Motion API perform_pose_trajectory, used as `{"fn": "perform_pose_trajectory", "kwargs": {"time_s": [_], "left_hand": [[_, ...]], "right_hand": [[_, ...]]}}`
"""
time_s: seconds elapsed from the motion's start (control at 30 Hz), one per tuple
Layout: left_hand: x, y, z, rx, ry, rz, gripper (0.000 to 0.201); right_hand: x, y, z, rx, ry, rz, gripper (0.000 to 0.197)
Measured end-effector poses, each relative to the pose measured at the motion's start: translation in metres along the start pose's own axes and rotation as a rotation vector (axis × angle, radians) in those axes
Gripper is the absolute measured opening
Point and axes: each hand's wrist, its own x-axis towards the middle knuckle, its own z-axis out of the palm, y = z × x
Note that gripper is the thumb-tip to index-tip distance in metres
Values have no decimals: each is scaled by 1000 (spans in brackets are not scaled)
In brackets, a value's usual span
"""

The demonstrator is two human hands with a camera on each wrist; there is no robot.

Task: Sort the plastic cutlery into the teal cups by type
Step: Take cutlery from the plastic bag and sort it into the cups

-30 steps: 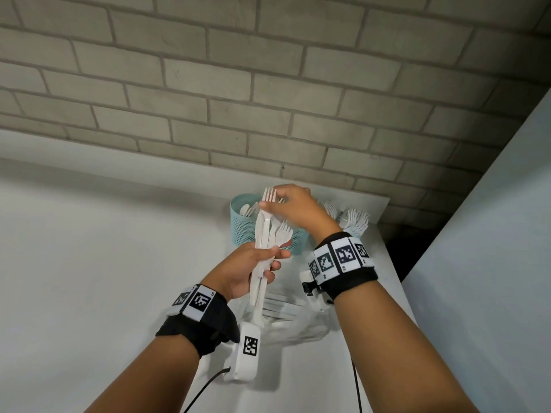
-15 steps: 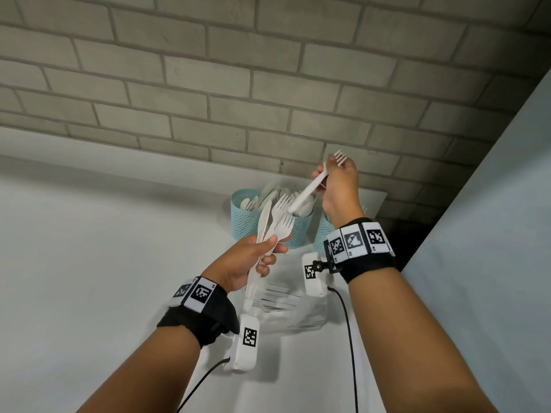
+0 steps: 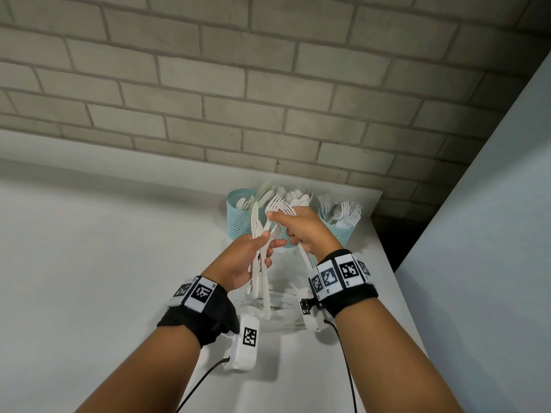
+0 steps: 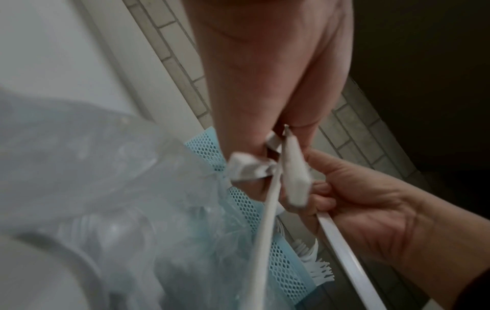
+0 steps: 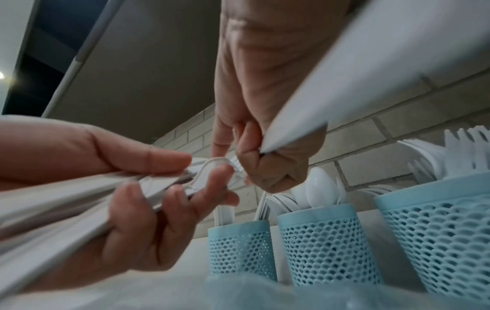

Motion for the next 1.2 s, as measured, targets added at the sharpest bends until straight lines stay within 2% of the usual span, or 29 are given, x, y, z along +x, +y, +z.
{"fn": "perform_pose_trajectory", "kwargs": {"time_s": [0.1, 0.17, 0.2, 0.3, 0.5, 0.77, 0.93, 1.1, 1.2], "left_hand": [[1, -1, -1, -15, 26, 14, 11], [2, -2, -3, -17, 41, 23, 10], [3, -2, -4, -23, 44, 23, 9], [4, -2, -5, -48, 21, 7, 15], [0, -1, -3, -13, -21, -11, 25], [-3, 1, 2, -15, -69, -40, 29], [-4, 1, 7, 39, -118, -51, 29], [-4, 0, 4, 38, -103, -77, 33], [-4, -1, 5, 5, -93, -79, 30]], "right_hand": [[1, 1, 0, 5, -26, 21, 16], [1, 1, 0, 13, -42, 3, 5], [1, 1, 0, 31, -34, -11, 6], [4, 2, -1, 88, 14, -58, 17], [7, 4, -5, 179, 131, -123, 11], [3, 11, -7, 224, -35, -79, 7], [1, 10, -4, 368, -31, -88, 11], [7, 1, -12, 570, 82, -126, 12], [8, -2, -15, 693, 108, -192, 20]]}}
